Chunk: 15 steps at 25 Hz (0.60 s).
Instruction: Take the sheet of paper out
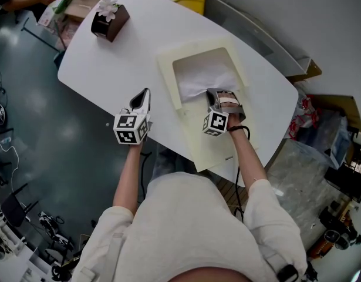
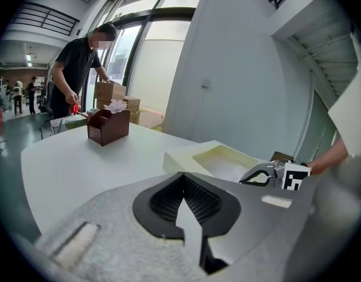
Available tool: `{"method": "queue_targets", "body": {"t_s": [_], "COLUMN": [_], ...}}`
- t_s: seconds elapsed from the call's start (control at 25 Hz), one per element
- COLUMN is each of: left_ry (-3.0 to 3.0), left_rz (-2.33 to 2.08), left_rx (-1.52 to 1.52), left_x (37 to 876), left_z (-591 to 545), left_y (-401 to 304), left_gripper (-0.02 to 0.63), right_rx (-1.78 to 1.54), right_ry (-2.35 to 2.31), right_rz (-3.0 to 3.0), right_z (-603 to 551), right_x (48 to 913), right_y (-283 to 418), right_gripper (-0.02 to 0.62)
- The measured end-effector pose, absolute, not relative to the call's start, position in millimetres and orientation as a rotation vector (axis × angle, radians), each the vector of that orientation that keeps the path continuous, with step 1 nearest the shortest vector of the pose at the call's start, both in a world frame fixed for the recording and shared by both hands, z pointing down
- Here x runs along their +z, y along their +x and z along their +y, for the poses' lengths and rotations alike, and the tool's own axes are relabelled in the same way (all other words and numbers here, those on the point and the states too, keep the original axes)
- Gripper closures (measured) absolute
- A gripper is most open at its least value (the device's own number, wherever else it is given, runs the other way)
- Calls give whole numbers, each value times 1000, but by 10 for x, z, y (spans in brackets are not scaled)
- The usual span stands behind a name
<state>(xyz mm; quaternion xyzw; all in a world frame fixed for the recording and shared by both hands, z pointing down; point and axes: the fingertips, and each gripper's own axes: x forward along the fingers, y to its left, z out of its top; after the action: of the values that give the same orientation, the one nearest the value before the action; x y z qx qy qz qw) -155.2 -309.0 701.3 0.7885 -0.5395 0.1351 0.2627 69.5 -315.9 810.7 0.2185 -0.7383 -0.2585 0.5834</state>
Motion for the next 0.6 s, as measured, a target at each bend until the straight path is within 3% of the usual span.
{"method": "queue_targets", "body": {"t_s": [0.6], "left_ry": [2269], "left_rz": [-1472], "left_rx": [301], "left_x": [6351], "left_z": [-3247], "left_y": [-1346], "left_gripper": [603], "right_rx": [-648], "right_ry": [744], "right_rz": [-1741], "right_z": [-3235], "right_x": [7197], "right_y": [836], "right_gripper": [597]}}
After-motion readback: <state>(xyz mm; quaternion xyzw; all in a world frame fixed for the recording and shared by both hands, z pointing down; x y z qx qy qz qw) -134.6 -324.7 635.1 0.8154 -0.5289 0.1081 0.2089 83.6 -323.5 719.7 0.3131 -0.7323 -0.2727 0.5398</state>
